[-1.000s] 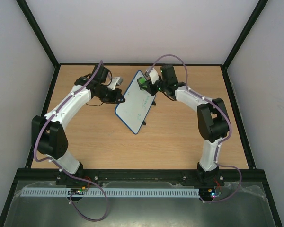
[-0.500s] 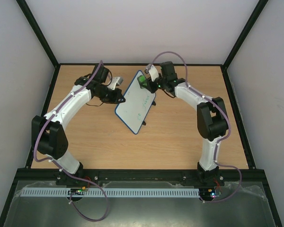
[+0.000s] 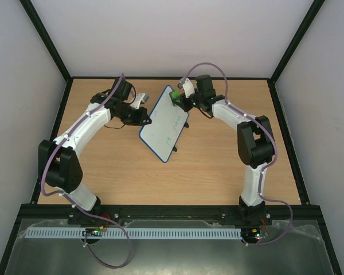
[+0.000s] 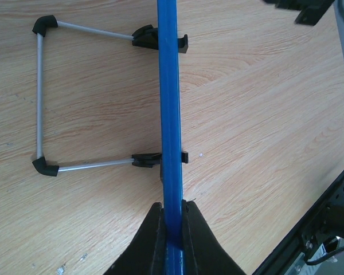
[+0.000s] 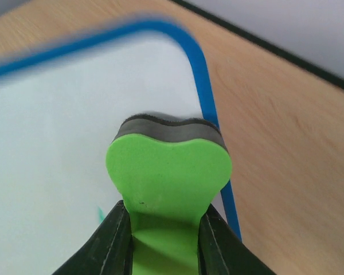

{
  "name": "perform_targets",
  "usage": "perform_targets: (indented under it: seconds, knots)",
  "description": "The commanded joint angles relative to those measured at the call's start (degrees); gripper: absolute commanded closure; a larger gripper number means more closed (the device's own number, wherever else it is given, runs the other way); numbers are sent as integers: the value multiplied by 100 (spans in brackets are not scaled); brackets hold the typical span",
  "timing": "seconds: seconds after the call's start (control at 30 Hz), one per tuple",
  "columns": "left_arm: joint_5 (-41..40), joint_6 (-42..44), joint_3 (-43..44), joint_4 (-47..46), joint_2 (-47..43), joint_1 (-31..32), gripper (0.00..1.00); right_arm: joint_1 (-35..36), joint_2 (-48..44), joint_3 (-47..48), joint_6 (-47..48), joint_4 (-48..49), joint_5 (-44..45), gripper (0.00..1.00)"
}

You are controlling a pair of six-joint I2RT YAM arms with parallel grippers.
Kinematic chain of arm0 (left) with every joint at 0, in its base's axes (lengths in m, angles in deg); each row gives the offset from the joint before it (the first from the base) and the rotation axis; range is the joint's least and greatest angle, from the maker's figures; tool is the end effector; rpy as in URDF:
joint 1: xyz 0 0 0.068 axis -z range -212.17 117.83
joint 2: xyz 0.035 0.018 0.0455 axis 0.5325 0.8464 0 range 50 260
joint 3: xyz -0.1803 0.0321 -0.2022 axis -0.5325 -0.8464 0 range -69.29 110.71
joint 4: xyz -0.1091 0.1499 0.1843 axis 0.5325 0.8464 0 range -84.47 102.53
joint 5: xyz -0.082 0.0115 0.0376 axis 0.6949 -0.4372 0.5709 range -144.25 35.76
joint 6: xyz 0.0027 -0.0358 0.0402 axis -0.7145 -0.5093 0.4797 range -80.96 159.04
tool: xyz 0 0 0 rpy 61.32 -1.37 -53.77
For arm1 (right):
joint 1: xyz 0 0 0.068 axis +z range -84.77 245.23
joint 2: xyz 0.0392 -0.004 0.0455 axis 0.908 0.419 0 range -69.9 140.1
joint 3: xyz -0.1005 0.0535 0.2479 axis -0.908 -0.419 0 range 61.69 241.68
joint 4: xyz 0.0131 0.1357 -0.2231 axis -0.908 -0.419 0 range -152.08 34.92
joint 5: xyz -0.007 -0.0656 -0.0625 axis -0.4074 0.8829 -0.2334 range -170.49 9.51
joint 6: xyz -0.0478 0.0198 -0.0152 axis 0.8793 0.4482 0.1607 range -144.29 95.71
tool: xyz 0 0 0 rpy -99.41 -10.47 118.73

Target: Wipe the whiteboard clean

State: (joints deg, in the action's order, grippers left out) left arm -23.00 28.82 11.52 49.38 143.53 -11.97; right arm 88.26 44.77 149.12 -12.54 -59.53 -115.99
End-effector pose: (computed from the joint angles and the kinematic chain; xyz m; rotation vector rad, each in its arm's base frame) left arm 0.3184 -0.1369 0.2944 0.4404 2.5503 -0.8990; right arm 0.4182 0.2002 0.2405 -0.9715 1.8648 0.7730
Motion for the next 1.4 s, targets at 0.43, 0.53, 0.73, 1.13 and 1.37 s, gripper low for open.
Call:
perform_targets:
  seconds: [0.43, 0.53, 0.73, 1.13, 1.37]
  knots:
    - [536, 275, -168, 376, 251, 264, 97, 543, -137, 241, -306, -881, -867, 98]
    - [532, 275, -146, 377, 272, 265, 97, 706, -275, -35, -293, -820, -875, 98]
    - [549, 275, -153, 382, 282, 273, 97, 352, 375, 514, -740, -777, -265, 98]
    - [532, 284, -207, 369, 255, 273, 97, -73, 1158, 1624, -932, -1207, -466, 98]
    - [452, 278, -118, 369, 308, 265, 97, 332, 405, 793, -604, -1299, -888, 98]
